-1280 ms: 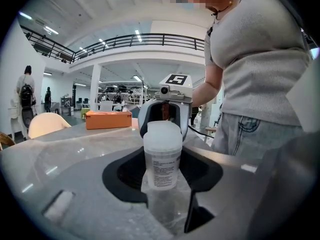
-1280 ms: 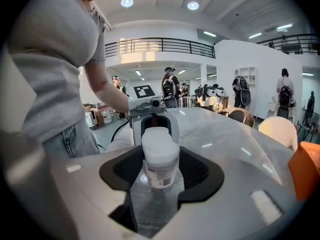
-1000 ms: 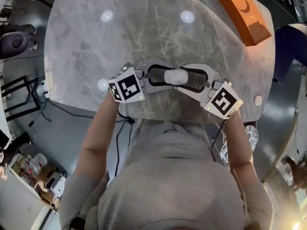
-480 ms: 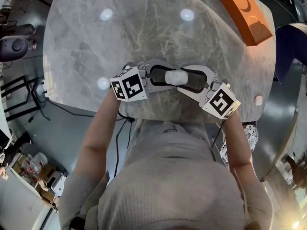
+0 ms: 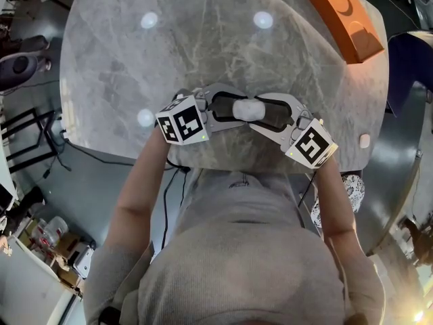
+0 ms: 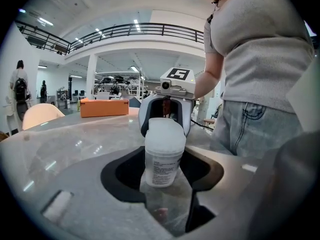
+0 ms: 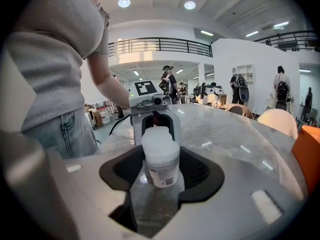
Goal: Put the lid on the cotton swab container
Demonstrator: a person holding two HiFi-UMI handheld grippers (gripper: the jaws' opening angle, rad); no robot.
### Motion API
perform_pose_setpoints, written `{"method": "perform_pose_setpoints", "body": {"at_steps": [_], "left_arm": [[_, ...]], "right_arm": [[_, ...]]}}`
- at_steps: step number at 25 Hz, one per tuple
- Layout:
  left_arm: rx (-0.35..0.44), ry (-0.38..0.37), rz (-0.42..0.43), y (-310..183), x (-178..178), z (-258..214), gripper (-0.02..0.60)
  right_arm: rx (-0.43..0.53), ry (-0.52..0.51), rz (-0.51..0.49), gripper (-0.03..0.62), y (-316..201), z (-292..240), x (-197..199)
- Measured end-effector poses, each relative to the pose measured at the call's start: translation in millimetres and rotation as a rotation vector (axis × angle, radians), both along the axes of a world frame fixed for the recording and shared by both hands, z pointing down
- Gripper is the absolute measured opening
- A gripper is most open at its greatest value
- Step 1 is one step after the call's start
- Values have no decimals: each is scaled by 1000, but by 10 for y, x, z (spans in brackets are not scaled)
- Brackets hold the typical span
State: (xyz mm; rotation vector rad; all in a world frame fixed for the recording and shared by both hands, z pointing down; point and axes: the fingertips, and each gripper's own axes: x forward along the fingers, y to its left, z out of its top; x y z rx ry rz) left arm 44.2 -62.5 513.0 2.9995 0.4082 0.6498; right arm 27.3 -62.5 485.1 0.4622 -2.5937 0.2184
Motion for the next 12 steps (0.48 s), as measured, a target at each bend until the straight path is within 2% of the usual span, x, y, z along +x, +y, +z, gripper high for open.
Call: {"method": "perform_pose_setpoints", "body": {"at_steps": [6, 12], "left_arm": [[31, -11, -99, -47, 2, 24, 245], [49, -11, -226, -102, -177, 19, 245]], "right_arm": [[0, -4, 23, 229, -2, 4, 2], [21, -24, 42, 250, 13, -56, 26]]}}
